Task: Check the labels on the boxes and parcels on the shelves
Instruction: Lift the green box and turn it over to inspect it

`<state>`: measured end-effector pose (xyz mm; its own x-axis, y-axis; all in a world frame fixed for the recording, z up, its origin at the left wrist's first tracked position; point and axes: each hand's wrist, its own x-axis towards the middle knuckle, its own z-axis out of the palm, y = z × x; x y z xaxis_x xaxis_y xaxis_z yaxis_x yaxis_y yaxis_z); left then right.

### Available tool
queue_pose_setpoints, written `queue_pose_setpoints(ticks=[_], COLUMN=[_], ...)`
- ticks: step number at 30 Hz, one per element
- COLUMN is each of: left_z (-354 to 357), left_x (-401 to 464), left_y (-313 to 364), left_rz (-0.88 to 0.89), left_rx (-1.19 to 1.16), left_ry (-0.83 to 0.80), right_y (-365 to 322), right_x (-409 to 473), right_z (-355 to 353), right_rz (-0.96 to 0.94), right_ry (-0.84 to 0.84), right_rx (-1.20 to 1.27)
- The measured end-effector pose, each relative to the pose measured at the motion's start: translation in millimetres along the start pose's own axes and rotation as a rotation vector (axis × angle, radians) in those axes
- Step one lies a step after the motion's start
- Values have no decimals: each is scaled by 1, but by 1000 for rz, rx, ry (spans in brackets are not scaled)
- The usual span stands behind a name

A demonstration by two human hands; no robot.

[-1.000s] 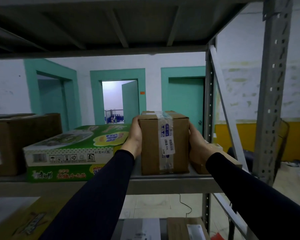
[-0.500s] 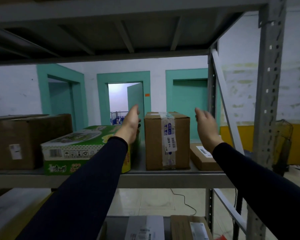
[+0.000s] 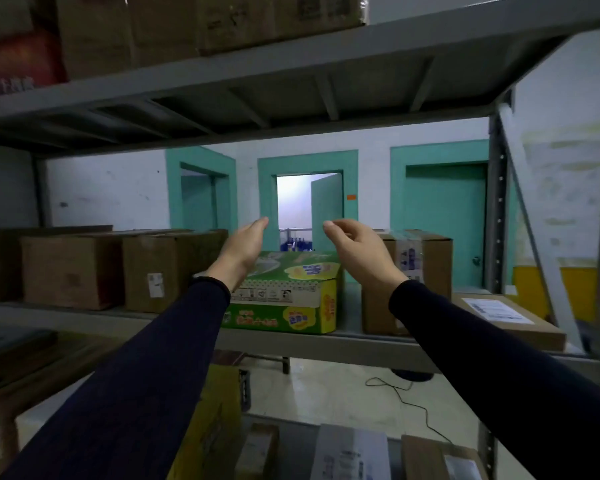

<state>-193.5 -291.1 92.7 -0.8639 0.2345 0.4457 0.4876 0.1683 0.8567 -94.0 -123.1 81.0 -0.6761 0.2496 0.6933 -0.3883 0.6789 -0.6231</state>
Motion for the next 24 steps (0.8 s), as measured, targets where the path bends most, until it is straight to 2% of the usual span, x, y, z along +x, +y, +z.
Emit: queue_pose_setpoints(ticks=[3, 6, 10, 13, 15, 19, 24], left_z=[-44, -70, -103, -112, -111, -106, -97], left_x=[12, 28, 59, 79, 97, 99, 100], left_y=[-31, -59, -103, -133, -157, -170, -184], left_rz=[-45, -81, -132, -211, -256, -347, -403], left_rx=[0, 24, 50, 8, -50, -221, -362], left_ry=[26, 30, 23, -67, -128, -222, -287], right_y=[5, 26, 49, 68, 75, 87, 104], right_x=[5, 12, 22, 24, 20, 17, 19], right_z=[43, 65, 97, 104, 107, 113, 120], right_rz=[102, 234, 379, 466, 553, 744, 794], right_ry=[-80, -69, 102, 224, 225, 284, 330], right_rx=[-58, -134, -246, -263, -195, 182, 398])
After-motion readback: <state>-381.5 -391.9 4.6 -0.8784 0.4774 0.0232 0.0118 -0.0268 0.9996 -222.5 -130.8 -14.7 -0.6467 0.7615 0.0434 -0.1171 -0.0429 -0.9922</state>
